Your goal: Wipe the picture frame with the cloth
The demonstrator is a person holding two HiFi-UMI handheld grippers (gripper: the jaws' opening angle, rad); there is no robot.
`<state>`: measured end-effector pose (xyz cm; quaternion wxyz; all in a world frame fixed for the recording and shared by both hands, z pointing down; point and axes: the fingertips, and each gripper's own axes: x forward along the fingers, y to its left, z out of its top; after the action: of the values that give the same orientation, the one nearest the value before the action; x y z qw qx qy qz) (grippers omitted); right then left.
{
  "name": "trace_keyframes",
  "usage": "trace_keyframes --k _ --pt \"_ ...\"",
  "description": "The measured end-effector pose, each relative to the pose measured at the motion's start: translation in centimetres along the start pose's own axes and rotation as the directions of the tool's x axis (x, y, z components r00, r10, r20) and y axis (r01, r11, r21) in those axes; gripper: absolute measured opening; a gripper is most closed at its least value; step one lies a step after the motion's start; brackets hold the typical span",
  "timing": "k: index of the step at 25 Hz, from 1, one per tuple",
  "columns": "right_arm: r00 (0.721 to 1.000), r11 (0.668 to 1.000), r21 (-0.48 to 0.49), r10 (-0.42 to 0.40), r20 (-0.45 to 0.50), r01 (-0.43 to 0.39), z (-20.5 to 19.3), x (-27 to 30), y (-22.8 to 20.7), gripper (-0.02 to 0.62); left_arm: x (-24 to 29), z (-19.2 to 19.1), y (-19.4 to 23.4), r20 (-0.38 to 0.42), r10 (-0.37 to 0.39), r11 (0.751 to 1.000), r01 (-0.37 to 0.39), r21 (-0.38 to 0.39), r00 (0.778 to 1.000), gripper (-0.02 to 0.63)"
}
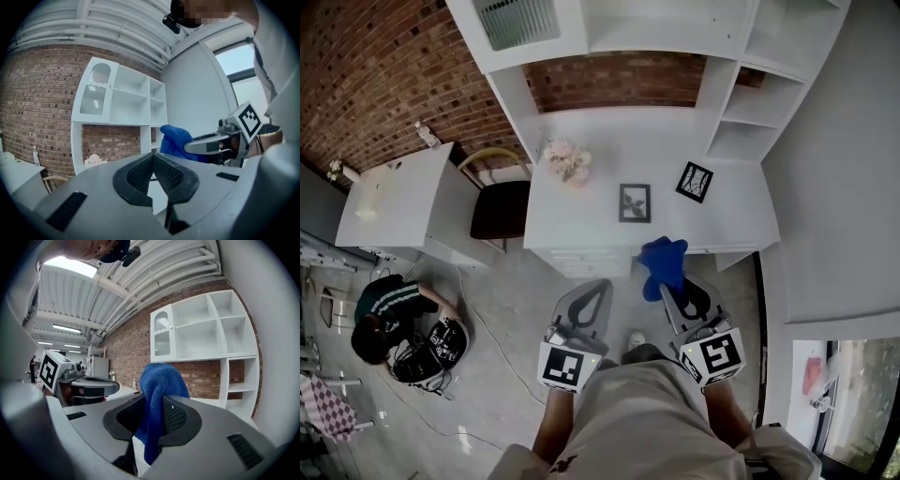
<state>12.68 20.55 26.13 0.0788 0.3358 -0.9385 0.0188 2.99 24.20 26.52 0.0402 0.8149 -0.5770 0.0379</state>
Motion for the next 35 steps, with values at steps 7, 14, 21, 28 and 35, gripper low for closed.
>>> trace_keyframes --k 7,14,21,28,35 --pt "1.0 0.999 0.039 -0.002 -0.006 0.002 -1.6 2.3 -2.8 0.086 3.3 -1.6 0.7 -0.013 -0.008 1.0 0.007 -0.02 1.0 0.003" --pt "0.999 0.999 0.046 -0.017 -0.032 0.018 -2.7 4.7 -3.6 0.086 5.5 -3.0 2.5 -0.019 -0.039 0.999 0.038 -0.028 0.999 0.003" --pt "0.996 0.995 0.047 -0.083 -0.037 0.084 -4.0 8.0 -4.5 0.086 8.1 -4.5 5.1 -0.03 -0.126 0.992 0.125 -0.022 0.992 0.003" --pt "0.985 0.985 0.078 -0.146 -0.095 0.153 -6.4 11.5 -5.9 0.086 11.7 -7.1 7.8 -0.062 -0.198 0.98 0.197 -0.027 0.978 0.003" --pt "0.972 0.976 0.102 -0.173 -0.16 0.191 -8.9 14.7 -6.8 0.086 14.5 -10.0 10.2 -0.102 -0.255 0.967 0.252 -0.047 0.961 0.003"
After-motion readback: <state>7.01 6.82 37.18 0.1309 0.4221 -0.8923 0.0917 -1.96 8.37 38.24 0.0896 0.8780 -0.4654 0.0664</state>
